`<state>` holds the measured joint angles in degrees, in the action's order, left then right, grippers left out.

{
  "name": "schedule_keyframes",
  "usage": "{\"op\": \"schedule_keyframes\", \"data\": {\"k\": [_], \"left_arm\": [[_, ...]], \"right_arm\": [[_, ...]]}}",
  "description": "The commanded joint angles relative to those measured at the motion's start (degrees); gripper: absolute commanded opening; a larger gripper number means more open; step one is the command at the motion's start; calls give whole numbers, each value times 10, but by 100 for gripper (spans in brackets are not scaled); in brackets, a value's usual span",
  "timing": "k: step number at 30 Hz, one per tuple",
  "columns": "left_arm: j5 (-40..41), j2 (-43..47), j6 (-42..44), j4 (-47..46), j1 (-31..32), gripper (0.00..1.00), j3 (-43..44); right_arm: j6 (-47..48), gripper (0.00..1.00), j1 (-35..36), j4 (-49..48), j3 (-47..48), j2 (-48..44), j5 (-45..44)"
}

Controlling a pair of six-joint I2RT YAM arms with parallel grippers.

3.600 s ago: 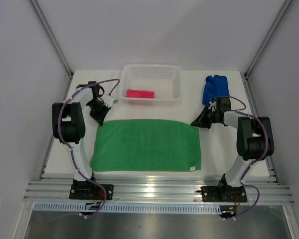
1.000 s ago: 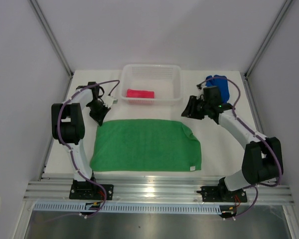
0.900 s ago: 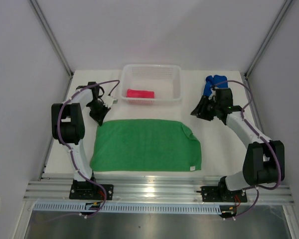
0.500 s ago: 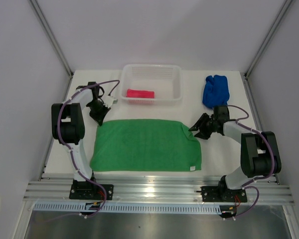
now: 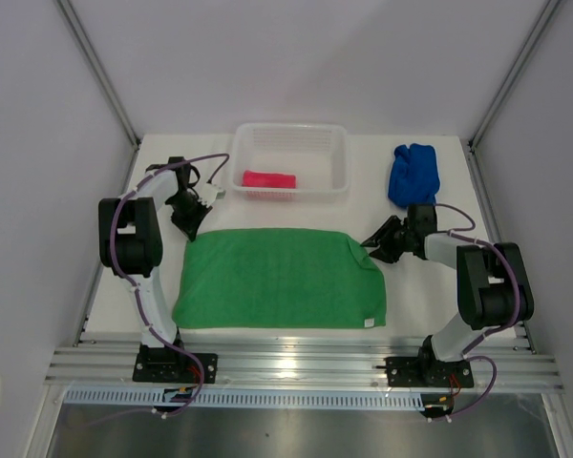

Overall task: Roll the towels
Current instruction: Fold the towel

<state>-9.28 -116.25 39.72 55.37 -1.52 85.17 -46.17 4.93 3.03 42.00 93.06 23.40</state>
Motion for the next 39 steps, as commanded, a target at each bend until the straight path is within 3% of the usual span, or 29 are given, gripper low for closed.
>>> {"op": "schedule_keyframes", "data": {"k": [1,7,13,24,39], "left_arm": [[3,35,15,-1,-2,1,0],[2,34,15,-2,-2,1,1],[5,37,16,-4,-3,1,-4],[22,66,17,-40,-5,1,-3],[8,89,0,-69,-4,1,28]], "right_arm": [[-9,45,6,-14,-10,9,-16],[-11,21,4,-23,-12,11,-14],[7,7,-4,-44,2,15,-5],[229,0,-5,28,113,33,-70],[397,0,-17,17,183,44,-57]]}}
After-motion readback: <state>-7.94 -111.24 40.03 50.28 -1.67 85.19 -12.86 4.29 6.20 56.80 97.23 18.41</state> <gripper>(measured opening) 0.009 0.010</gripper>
